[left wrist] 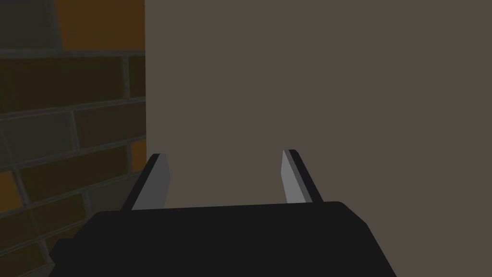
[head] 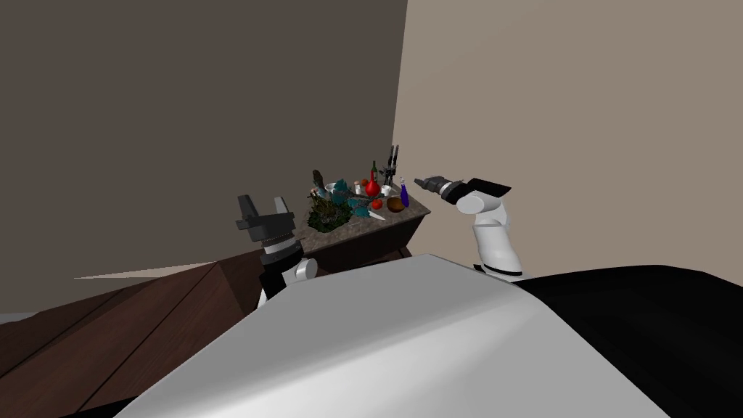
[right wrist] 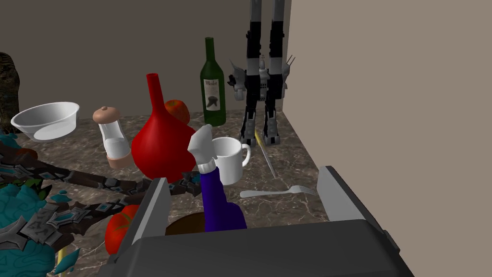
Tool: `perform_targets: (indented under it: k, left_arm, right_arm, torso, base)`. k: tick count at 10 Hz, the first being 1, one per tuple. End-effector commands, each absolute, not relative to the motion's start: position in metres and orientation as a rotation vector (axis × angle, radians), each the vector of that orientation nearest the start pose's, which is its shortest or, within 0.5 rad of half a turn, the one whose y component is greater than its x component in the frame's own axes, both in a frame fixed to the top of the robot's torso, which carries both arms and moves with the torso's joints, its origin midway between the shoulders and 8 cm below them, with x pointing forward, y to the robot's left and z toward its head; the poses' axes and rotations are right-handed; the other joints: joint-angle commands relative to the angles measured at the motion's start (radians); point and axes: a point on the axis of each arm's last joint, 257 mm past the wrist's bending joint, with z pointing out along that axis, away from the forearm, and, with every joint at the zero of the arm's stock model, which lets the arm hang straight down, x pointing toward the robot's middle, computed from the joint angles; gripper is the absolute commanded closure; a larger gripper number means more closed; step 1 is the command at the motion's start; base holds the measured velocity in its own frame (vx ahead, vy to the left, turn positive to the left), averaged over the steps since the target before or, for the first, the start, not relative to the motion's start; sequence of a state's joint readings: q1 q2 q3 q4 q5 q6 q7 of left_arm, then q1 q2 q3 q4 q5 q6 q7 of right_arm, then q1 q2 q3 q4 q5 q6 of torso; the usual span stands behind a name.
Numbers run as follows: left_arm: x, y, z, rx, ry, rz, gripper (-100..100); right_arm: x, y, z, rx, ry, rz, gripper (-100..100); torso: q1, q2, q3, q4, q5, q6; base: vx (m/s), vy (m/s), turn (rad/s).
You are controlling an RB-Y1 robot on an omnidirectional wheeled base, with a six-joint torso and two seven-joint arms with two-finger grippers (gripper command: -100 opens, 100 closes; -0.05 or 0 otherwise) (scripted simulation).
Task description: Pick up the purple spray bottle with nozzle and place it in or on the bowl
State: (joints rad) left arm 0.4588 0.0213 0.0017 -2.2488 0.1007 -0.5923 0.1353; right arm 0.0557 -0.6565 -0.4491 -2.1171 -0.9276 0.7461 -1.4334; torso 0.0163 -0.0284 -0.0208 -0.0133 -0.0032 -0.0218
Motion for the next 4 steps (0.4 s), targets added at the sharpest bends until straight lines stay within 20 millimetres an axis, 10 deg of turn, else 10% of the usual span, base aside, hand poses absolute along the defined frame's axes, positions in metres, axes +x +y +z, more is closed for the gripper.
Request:
perform_targets:
  k: [1,4]
  left_arm:
    - [0.3347,0.2856,0.0408,-0.671,0.459,-1.524,0]
    - [0.3347,0.2856,0.0408,-0.671,0.459,-1.524,0]
  right_arm:
    - [0.4866,-0.3934,-0.0222,-2.292,-0.15,-2.073,0]
    - [0.4866,-0.3934,-0.0222,-2.292,-0.15,-2.073,0]
  torso:
    - [0.0,0.0,0.0,0.0,0.0,0.0]
    - [0.0,0.0,0.0,0.0,0.0,0.0]
  base:
    - [0.0,0.0,0.0]
    - [0.0,0.0,0.0]
